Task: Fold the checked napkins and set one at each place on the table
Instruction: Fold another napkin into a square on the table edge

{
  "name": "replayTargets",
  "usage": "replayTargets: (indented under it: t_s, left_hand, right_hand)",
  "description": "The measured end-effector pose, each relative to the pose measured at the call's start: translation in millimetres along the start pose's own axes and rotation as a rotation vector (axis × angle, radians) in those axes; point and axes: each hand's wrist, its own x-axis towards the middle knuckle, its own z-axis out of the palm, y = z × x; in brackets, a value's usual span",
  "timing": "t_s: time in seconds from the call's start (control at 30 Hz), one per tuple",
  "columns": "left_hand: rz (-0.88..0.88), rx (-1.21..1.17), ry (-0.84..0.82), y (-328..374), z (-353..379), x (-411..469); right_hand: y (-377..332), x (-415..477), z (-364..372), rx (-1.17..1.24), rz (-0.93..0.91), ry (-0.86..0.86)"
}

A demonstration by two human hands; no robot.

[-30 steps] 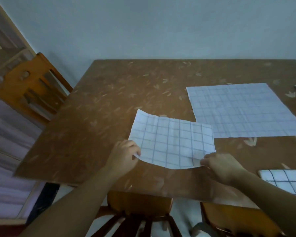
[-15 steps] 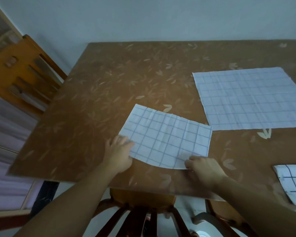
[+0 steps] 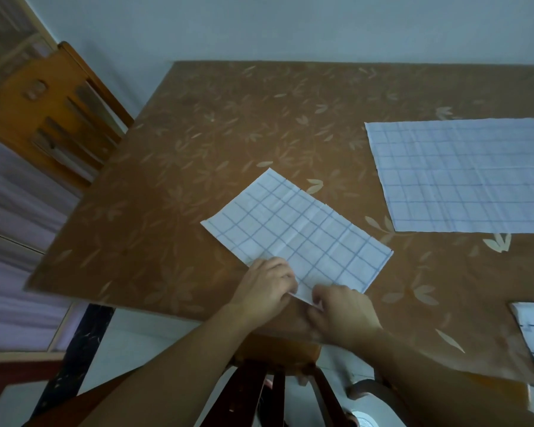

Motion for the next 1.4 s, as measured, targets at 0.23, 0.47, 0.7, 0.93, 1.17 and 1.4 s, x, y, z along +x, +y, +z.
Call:
replayTargets:
  t_s: [0.23, 0.47, 0.7, 0.93, 1.17, 1.4]
  left_hand:
    - [-0.28, -0.141, 0.111, -30, -6, -23]
    - [-0.49, -0.342, 0.124, -40, -9, -30]
    - [-0.394, -0.347, 0.17, -15, 3, 10]
    - [-0.337, -0.468, 0.105, 12, -5, 5]
    - [-0.526, -0.601, 0.053, 11, -7, -13]
    - [-0.654, -0.75, 0.137, 24, -9, -20]
  right_hand:
    - [21, -2, 20, -0.104, -0.136, 0.163]
    - [29, 4, 3, -0.032, -0.297, 0.26]
    - [52, -23, 6, 0.0, -0.324, 0.325]
    - [55, -32, 9, 0.171, -0.125, 0.291]
    - [80, -43, 4, 0.115, -0.035, 0.244]
    - [88, -55, -24, 0.39, 0.07, 0.065]
